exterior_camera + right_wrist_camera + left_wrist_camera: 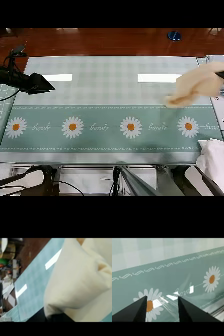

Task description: Fold the shirts.

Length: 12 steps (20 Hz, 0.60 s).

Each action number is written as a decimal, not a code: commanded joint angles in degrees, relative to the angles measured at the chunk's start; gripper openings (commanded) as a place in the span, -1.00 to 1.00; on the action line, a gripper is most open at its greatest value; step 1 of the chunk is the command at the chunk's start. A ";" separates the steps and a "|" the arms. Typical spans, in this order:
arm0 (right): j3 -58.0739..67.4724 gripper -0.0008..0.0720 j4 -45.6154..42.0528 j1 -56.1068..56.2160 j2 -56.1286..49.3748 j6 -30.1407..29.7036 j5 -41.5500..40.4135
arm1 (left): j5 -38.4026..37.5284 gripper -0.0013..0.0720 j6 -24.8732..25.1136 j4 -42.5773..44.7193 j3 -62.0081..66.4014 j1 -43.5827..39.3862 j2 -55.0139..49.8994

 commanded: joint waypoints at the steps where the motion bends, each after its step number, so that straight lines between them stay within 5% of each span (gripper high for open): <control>1: 2.38 -0.92 -11.61 -16.90 2.58 1.49 15.96 | 0.55 0.32 -0.07 -1.73 -0.04 -0.26 0.00; 6: 2.60 -0.92 -33.22 -29.31 4.96 -2.62 18.99 | 1.05 0.31 -0.02 -2.08 -0.04 -1.92 -0.02; 12: 2.58 -0.92 -51.58 -30.69 4.55 -3.41 18.99 | 2.64 0.31 1.22 -2.05 -0.04 -2.08 -0.02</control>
